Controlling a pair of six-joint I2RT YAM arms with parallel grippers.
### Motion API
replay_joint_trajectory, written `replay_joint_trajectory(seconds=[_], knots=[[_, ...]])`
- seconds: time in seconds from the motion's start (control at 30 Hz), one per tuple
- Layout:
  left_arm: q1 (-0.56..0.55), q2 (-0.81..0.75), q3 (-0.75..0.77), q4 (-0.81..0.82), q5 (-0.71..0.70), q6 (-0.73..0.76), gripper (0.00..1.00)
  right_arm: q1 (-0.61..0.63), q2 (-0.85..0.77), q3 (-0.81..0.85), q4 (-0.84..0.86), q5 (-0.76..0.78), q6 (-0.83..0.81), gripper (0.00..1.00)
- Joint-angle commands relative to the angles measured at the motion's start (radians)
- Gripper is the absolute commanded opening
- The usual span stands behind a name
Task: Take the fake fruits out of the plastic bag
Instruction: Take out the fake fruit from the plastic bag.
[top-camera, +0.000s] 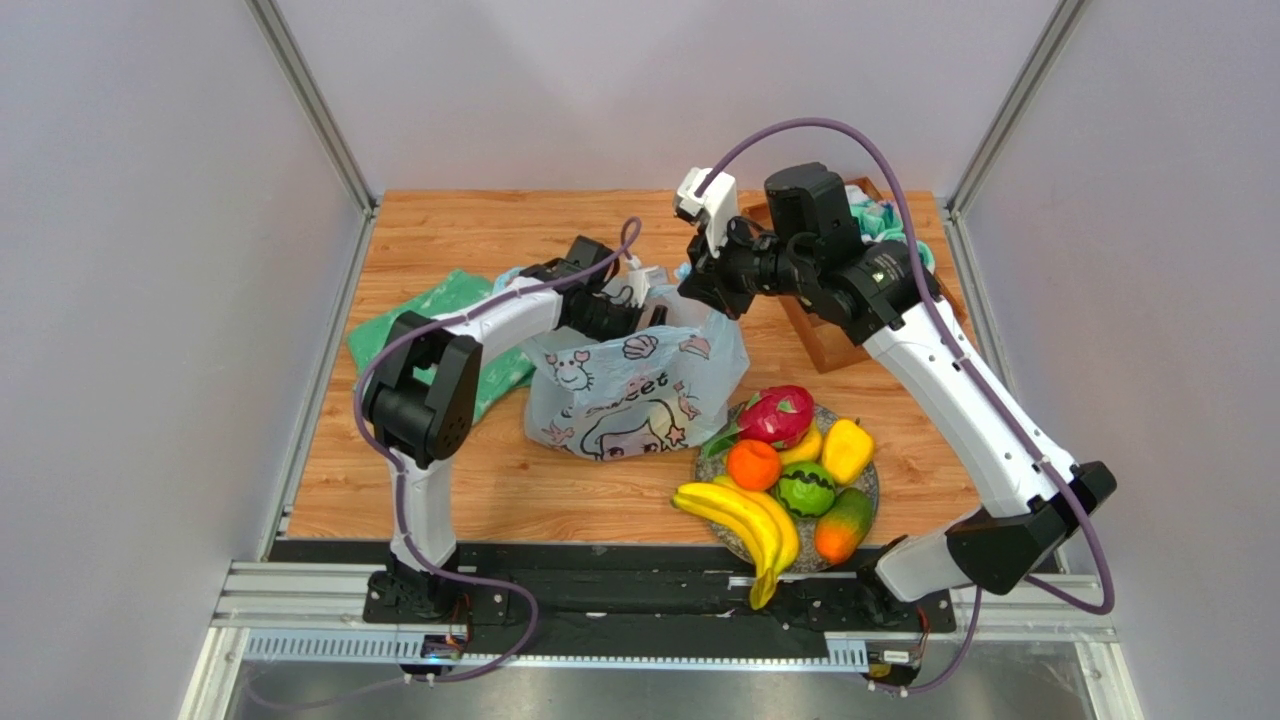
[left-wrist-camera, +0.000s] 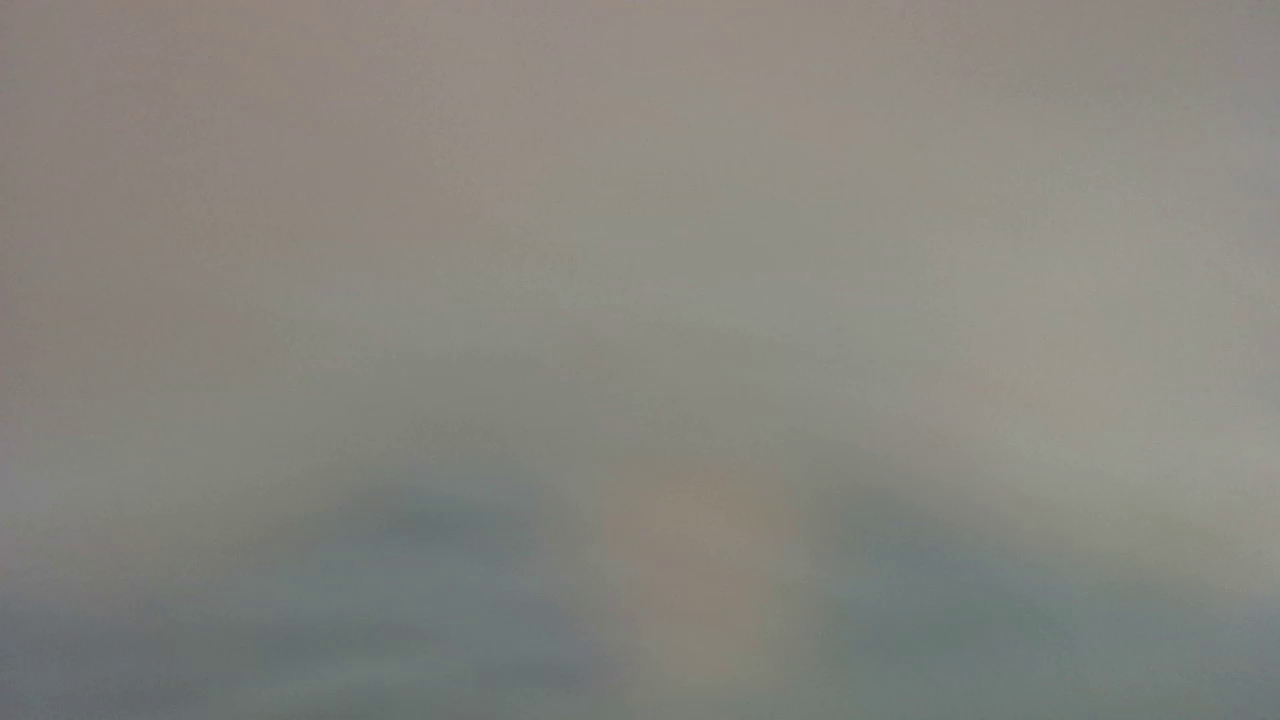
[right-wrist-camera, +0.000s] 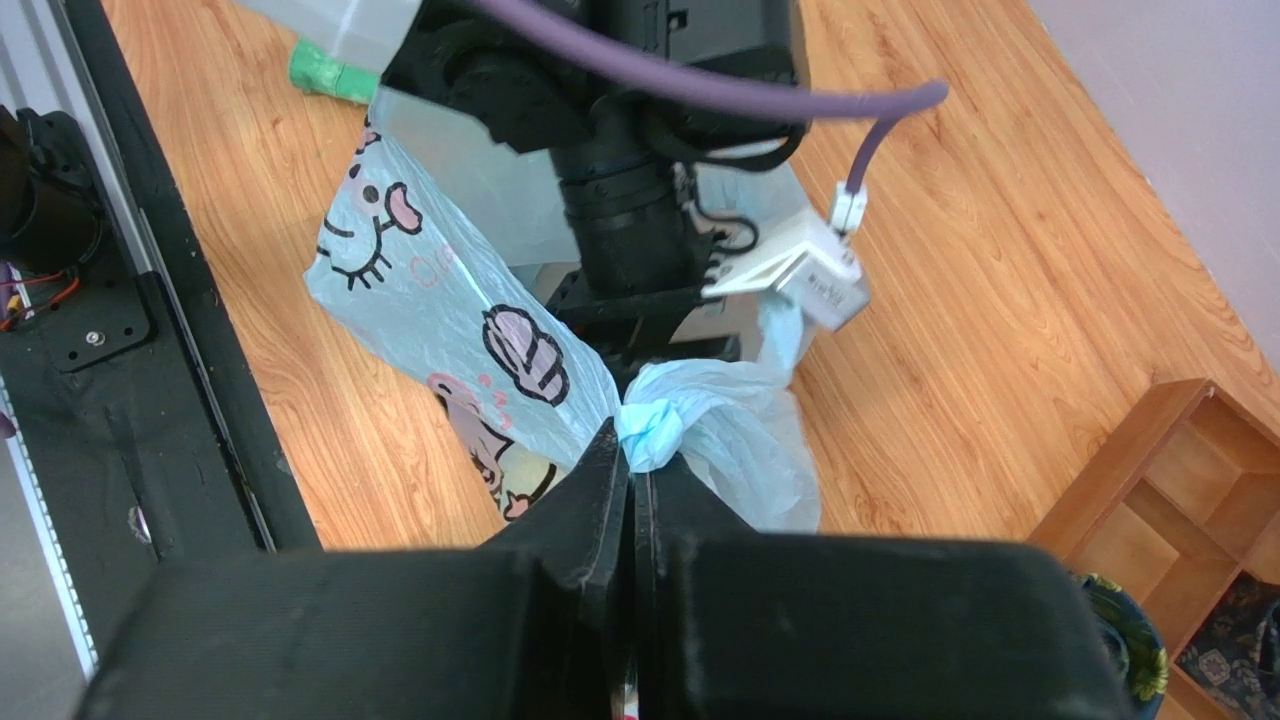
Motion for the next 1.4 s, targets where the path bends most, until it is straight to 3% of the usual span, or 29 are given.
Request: replay_joint_trajectory(seconds=[0.0,0.13,0.23,0.5,0.8,0.87,0.93,1.03,1.1,1.13,1.27,1.3,1.37], knots=[[-0.064,-0.085,-0.072,0.004,0.050,0.067,0.84,-0.002,0.001,0.016,0.045,0.021,0.023,0.00],[-0.070,-0.178,-0.233,0.113,-0.010,0.092,0.83,-0.002,-0.004,-0.013,0.064,0.029,0.041,0.00],[-0.082,-0.185,-0.269,0.154,-0.038,0.081,0.83,0.000,-0.004,-0.021,0.079,0.029,0.054,0.00],[-0.157,-0.062,-0.221,0.220,-0.231,0.049,0.86,0.000,0.010,-0.019,0.082,0.015,0.064,0.00],[-0.163,0.067,-0.109,0.205,-0.223,0.006,0.81,0.000,0.010,-0.030,0.095,0.000,0.086,0.00],[-0.163,0.059,-0.114,0.199,-0.217,0.013,0.71,0.000,0.007,-0.038,0.096,0.007,0.083,0.00],[-0.162,0.023,-0.126,0.193,-0.184,0.035,0.52,0.000,0.007,-0.041,0.096,0.019,0.075,0.00],[-0.142,-0.046,-0.141,0.185,-0.136,0.052,0.34,0.000,0.013,-0.047,0.105,0.038,0.063,0.00],[-0.110,-0.079,-0.109,0.121,-0.124,0.069,0.27,0.000,0.019,-0.056,0.114,0.062,0.057,0.00],[-0.092,-0.117,-0.095,0.093,-0.122,0.075,0.17,0.000,0.022,-0.059,0.118,0.097,0.057,0.00],[0.048,-0.218,-0.019,-0.037,0.036,0.134,0.09,-0.043,0.051,-0.076,0.136,0.151,0.098,0.00],[0.066,-0.224,0.056,-0.162,0.113,0.224,0.09,-0.054,0.060,-0.076,0.139,0.158,0.113,0.00],[0.108,-0.226,0.139,-0.361,0.116,0.368,0.09,-0.079,0.088,-0.072,0.147,0.171,0.135,0.00]])
